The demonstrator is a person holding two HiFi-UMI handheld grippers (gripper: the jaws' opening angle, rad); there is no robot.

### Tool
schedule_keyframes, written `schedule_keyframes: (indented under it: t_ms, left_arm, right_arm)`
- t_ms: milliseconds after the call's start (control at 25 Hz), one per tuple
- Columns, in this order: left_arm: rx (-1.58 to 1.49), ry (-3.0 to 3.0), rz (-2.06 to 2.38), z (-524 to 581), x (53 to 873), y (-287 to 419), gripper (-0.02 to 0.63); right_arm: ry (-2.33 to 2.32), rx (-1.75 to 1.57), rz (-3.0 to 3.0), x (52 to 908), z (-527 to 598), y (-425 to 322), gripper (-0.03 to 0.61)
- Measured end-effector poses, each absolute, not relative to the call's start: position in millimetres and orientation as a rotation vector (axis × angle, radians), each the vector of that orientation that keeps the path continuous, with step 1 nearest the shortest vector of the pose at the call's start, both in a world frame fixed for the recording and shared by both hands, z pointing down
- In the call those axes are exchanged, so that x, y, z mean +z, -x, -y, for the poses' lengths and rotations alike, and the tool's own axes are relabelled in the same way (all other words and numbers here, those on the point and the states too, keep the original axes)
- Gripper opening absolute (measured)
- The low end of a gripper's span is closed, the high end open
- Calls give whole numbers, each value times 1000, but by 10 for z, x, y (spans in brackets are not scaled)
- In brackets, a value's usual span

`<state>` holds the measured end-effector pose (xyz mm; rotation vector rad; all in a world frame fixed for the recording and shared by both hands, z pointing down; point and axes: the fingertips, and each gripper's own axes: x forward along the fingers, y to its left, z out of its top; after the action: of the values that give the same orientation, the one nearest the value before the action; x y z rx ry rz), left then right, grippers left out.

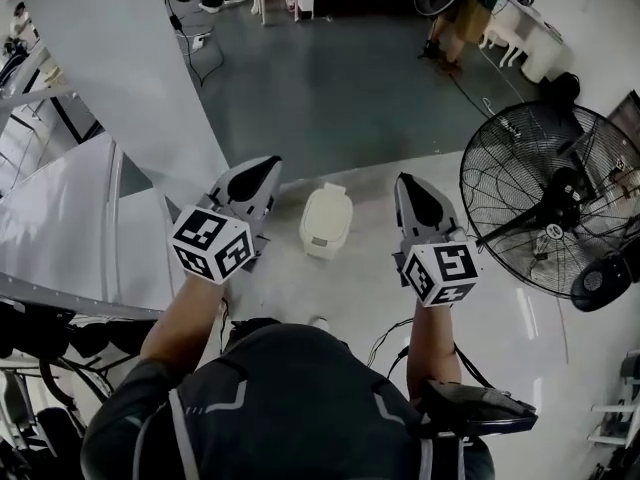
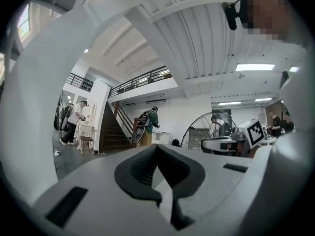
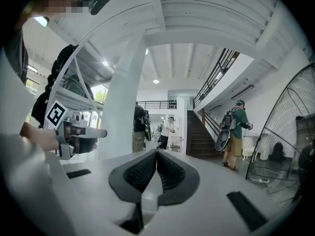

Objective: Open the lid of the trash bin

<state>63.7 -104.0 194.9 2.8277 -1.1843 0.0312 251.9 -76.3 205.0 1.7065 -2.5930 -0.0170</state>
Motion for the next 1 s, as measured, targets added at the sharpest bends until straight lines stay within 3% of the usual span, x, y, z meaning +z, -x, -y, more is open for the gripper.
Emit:
schedule_keyframes:
  t_ms: [400, 1000]
  left_arm:
    - [142, -2889, 1091, 1494, 2097, -977, 9]
    - [99, -2918, 1005, 2759, 2305, -317, 9]
  right_arm:
    - [-1784, 60, 2548, 2214, 1138, -2824, 26]
    - [-1911, 126, 2397, 2322, 2140, -2366, 28]
